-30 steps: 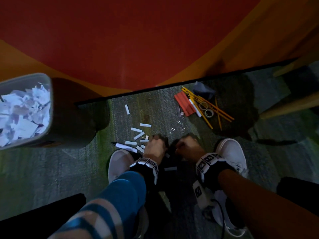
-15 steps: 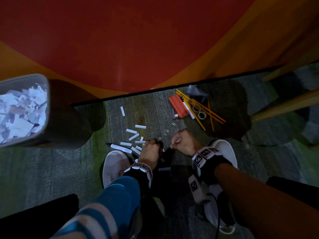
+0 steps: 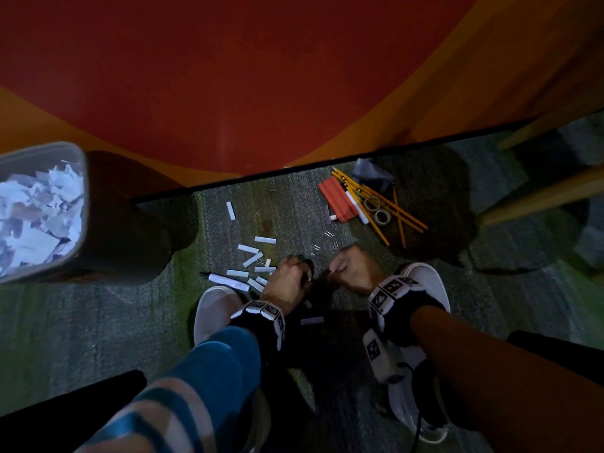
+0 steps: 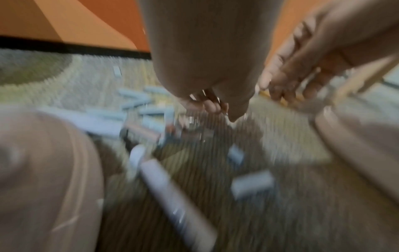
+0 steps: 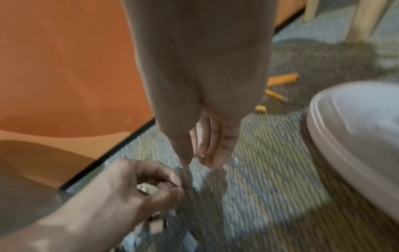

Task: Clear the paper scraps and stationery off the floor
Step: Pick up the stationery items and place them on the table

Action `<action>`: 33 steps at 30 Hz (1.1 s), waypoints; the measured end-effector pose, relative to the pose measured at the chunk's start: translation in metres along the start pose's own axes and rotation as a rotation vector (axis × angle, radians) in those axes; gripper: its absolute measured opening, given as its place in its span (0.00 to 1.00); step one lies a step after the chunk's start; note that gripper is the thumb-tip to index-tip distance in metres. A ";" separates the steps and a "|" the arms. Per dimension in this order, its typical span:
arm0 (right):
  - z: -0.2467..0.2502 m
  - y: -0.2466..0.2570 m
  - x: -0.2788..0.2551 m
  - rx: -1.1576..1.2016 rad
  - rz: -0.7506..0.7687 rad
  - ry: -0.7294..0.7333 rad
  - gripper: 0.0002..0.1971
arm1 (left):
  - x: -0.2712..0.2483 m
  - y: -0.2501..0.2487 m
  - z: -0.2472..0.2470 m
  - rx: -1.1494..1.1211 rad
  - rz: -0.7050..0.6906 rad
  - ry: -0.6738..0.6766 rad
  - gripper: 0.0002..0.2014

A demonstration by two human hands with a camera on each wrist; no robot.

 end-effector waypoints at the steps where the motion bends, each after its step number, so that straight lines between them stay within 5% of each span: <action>1: 0.004 0.007 -0.002 -0.019 0.011 0.011 0.03 | 0.000 -0.004 0.007 -0.049 0.008 -0.004 0.04; 9: 0.096 0.094 -0.067 -0.069 0.201 -0.134 0.06 | -0.008 -0.089 0.138 -0.142 -0.066 -0.130 0.10; 12: 0.149 0.137 -0.121 -0.178 0.231 -0.196 0.04 | -0.020 -0.155 0.201 -0.044 -0.156 -0.184 0.05; 19: 0.277 0.195 -0.283 -0.208 0.300 -0.523 0.06 | -0.064 -0.317 0.308 0.154 -0.353 -0.211 0.09; 22: 0.314 0.194 -0.349 -0.085 0.369 -0.666 0.07 | -0.088 -0.383 0.332 0.101 -0.474 -0.287 0.07; 27: 0.358 0.163 -0.439 0.048 0.425 -0.886 0.08 | -0.113 -0.461 0.336 -0.358 -0.680 -0.496 0.05; 33: 0.415 0.078 -0.514 0.165 0.290 -1.212 0.07 | -0.078 -0.571 0.294 -0.387 -0.804 -0.382 0.06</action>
Point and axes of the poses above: each hand's wrist, its own x-axis towards the middle knuckle, its own z-axis out of the back of the hand, y = z × x, the point moved 10 cm from there along x, towards the middle knuckle, and after that the axes turned 15 degrees about y, right-handed, at the moved point
